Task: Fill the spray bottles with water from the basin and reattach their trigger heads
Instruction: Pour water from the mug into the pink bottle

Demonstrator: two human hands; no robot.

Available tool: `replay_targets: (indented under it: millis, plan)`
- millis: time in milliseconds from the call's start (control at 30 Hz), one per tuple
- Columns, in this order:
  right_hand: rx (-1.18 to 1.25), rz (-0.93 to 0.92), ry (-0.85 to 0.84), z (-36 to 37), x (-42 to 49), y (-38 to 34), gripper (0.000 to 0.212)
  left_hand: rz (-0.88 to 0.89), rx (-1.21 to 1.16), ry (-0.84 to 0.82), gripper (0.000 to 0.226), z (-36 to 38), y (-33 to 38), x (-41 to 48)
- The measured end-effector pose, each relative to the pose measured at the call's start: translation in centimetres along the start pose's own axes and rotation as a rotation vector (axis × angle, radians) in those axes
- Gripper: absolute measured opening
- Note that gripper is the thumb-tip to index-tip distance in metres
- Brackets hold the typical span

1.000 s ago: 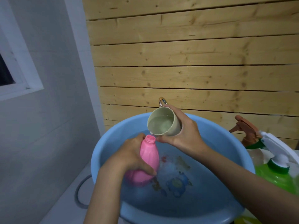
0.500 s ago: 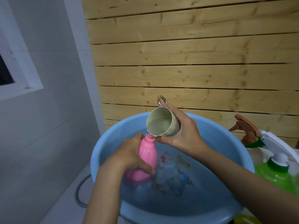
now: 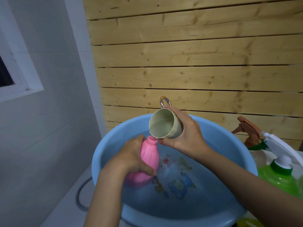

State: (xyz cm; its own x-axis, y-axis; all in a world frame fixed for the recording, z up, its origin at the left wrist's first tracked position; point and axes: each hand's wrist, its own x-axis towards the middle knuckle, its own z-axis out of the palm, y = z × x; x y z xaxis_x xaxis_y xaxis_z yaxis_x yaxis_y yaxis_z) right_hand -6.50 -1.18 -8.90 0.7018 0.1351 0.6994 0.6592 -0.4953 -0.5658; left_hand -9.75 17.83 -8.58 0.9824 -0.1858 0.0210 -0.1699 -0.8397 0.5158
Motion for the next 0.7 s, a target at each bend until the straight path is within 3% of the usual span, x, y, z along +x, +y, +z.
replay_targets:
  millis: [700]
  plan:
    - [-0.035,-0.037,0.023,-0.26,0.02,0.09,0.090,0.001,0.012,-0.018,0.071,0.15,-0.05,-0.06]
